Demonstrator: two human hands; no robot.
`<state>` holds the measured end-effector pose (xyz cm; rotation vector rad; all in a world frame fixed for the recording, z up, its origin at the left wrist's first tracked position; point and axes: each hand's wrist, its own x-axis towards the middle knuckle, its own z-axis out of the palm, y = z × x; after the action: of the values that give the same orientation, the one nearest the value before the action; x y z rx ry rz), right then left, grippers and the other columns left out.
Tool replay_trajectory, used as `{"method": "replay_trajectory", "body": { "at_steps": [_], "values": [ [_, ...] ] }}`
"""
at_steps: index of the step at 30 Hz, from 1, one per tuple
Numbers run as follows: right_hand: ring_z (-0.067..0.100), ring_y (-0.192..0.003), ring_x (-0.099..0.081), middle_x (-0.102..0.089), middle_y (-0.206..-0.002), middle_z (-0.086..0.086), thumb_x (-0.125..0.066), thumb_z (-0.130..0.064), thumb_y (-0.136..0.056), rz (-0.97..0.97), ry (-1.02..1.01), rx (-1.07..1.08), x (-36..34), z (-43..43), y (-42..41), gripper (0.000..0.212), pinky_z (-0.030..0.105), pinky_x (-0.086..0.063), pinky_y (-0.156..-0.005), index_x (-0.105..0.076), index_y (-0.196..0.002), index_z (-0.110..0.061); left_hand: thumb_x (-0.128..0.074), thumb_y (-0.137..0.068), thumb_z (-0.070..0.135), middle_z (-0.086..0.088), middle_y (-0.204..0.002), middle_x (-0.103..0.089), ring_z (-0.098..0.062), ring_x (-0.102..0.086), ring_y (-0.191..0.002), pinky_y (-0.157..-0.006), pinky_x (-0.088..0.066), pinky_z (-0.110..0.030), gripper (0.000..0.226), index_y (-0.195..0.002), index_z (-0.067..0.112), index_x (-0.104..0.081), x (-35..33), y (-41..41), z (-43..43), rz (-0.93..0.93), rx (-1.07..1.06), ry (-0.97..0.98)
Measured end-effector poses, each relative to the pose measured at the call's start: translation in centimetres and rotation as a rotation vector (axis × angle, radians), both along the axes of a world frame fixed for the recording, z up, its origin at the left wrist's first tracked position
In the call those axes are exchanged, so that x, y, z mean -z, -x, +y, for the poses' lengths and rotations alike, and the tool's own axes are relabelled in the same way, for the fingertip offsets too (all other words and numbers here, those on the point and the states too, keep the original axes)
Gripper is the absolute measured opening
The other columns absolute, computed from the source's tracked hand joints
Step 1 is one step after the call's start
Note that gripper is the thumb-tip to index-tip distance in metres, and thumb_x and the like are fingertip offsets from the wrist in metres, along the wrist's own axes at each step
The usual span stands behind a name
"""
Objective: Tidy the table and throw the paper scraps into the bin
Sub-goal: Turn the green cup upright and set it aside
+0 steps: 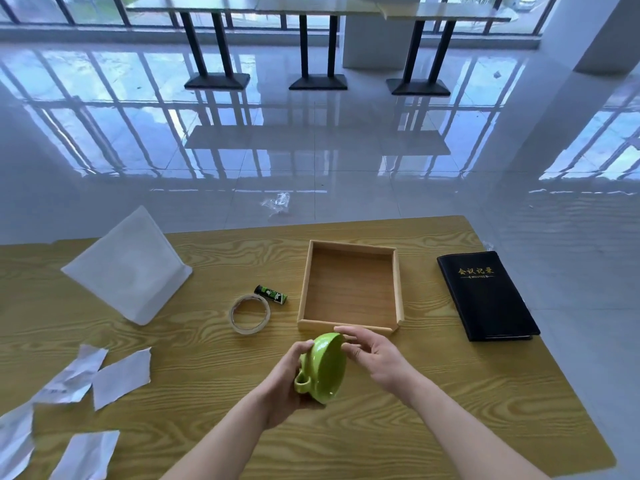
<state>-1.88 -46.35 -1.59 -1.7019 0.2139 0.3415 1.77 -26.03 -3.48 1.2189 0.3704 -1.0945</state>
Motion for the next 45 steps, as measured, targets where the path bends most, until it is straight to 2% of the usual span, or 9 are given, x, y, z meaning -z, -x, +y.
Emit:
{"method": "replay_trajectory", "body": {
  "at_steps": [3,5,9,12,25,30,39,42,45],
  "values": [
    [0.022,-0.104,-0.066,-0.072,-0.108,0.004,-0.059,-0.014,-0.096,-0.017,0.011,0.052,0.7,1.0,-0.6,0.028,0.038,-0.055,-0.093,-0.072,-0.107,-0.036,-0.053,-0.084,0.06,-0.027,-0.099,-0.066,-0.04,-0.066,-0.085,-0.067,-0.055,-0.041,0.07,-0.113,-0.002,-0.064,0.1,0.3,0.6,0.112,-0.016,0.071],
    [0.02,-0.094,-0.069,-0.075,-0.099,0.0,-0.06,-0.012,-0.095,-0.026,0.078,0.11,1.4,1.5,-0.8,0.025,0.044,-0.058,-0.087,-0.075,-0.1,-0.031,-0.053,-0.086,0.06,-0.028,-0.101,-0.066,-0.042,-0.066,-0.088,-0.072,-0.057,-0.046,0.07,-0.114,-0.003,-0.064,0.0,0.6,1.0,0.125,-0.008,0.091],
    [0.005,-0.088,-0.069,-0.076,-0.091,-0.014,-0.063,-0.017,-0.093,-0.114,0.403,0.067,2.4,1.6,-0.5,0.018,0.029,-0.056,-0.085,-0.076,-0.097,-0.029,-0.054,-0.094,0.05,-0.022,-0.094,-0.068,-0.038,-0.068,-0.083,-0.083,-0.056,-0.059,0.051,-0.108,0.002,-0.067,-0.2,0.9,2.1,0.024,-0.058,-0.054],
    [0.009,-0.086,-0.069,-0.076,-0.091,-0.012,-0.062,-0.021,-0.093,-0.169,0.596,0.033,2.7,2.1,-0.2,0.015,0.029,-0.055,-0.083,-0.075,-0.099,-0.026,-0.045,-0.1,0.041,-0.02,-0.096,-0.074,-0.036,-0.072,-0.086,-0.078,-0.06,-0.05,0.044,-0.109,0.006,-0.068,-0.4,1.3,2.9,-0.045,-0.15,-0.165],
    [0.009,-0.088,-0.06,-0.065,-0.088,-0.021,-0.051,-0.029,-0.097,-0.038,0.696,-0.111,3.1,5.6,-3.7,0.021,0.027,-0.049,-0.075,-0.071,-0.102,-0.036,-0.058,-0.096,0.022,0.002,-0.088,-0.075,-0.02,-0.071,-0.079,-0.064,-0.06,-0.036,0.015,-0.091,0.023,-0.073,1.1,4.4,6.5,-0.452,-0.071,-0.441],
    [0.017,-0.093,-0.063,-0.071,-0.099,-0.006,-0.054,-0.037,-0.095,-0.002,0.69,-0.09,3.0,7.6,-5.2,0.018,0.033,-0.05,-0.076,-0.071,-0.1,-0.031,-0.06,-0.093,0.018,-0.004,-0.082,-0.075,-0.021,-0.071,-0.075,-0.065,-0.058,-0.04,0.013,-0.086,0.02,-0.071,1.1,4.4,7.3,-0.484,-0.051,-0.549],
    [0.015,-0.097,-0.062,-0.07,-0.103,-0.005,-0.057,-0.032,-0.095,0.034,0.572,0.128,3.3,8.5,-3.5,0.023,0.026,-0.044,-0.079,-0.067,-0.113,-0.021,-0.063,-0.09,0.028,0.004,-0.079,-0.072,-0.016,-0.067,-0.077,-0.078,-0.057,-0.04,0.01,-0.087,0.024,-0.072,1.0,3.9,8.8,-0.598,0.067,-0.574],
    [0.016,-0.098,-0.061,-0.069,-0.105,-0.003,-0.058,-0.031,-0.095,0.064,0.537,0.375,2.9,9.6,-0.7,0.026,0.029,-0.045,-0.082,-0.065,-0.117,-0.021,-0.062,-0.091,0.029,0.011,-0.091,-0.068,-0.003,-0.062,-0.085,-0.082,-0.053,-0.028,0.01,-0.095,0.027,-0.071,1.6,2.9,11.9,-0.806,0.151,-0.624],
    [0.018,-0.096,-0.062,-0.069,-0.103,-0.002,-0.059,-0.029,-0.094,0.063,0.542,0.642,2.6,11.9,3.0,0.024,0.032,-0.048,-0.08,-0.065,-0.116,-0.019,-0.057,-0.092,0.027,0.007,-0.113,-0.061,-0.01,-0.055,-0.107,-0.092,-0.047,-0.027,0.025,-0.116,0.025,-0.064,2.7,1.7,16.6,-1.133,0.331,-0.834]
  ]
}}
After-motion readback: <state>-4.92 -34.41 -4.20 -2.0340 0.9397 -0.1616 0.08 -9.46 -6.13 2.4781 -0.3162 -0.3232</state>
